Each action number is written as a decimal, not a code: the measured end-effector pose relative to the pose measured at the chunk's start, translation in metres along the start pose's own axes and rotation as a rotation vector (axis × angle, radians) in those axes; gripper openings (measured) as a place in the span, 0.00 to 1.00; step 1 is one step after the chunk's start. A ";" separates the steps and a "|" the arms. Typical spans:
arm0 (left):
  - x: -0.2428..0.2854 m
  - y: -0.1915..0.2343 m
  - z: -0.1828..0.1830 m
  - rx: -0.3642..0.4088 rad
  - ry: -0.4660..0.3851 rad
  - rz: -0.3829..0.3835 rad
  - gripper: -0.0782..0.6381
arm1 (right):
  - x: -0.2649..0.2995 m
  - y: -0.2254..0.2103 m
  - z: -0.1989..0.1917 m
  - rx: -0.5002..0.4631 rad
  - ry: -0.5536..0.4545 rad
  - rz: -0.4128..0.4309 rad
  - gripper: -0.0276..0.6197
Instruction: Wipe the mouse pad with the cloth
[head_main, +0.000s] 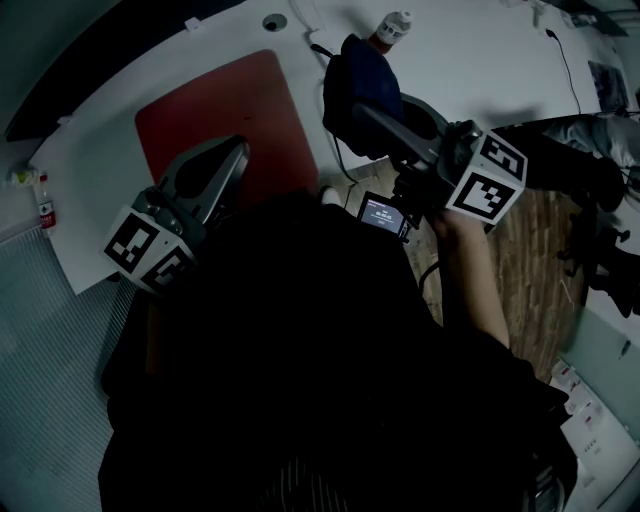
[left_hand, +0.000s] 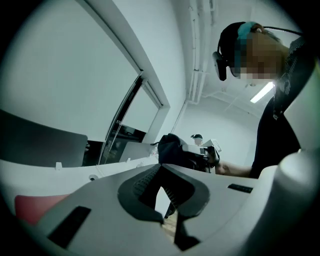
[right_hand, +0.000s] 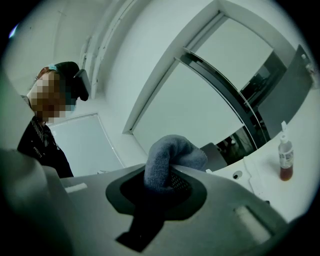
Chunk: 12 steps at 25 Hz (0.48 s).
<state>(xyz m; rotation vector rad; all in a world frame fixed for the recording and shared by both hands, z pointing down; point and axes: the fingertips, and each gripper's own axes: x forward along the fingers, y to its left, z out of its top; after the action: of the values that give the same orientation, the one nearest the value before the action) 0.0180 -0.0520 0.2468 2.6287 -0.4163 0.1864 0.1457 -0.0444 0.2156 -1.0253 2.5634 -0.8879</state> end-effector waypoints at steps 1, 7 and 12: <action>-0.007 0.012 0.001 -0.004 0.002 0.004 0.12 | 0.013 0.003 0.000 -0.005 0.007 0.007 0.14; -0.039 0.066 0.007 -0.038 0.005 0.006 0.12 | 0.080 0.013 -0.006 -0.030 0.061 0.016 0.14; -0.048 0.080 -0.014 -0.032 0.077 -0.075 0.12 | 0.114 0.010 -0.013 -0.057 0.134 -0.036 0.14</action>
<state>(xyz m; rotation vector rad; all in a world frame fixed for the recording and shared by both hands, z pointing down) -0.0543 -0.1003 0.2836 2.5910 -0.2917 0.2539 0.0522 -0.1112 0.2197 -1.0644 2.7029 -0.9276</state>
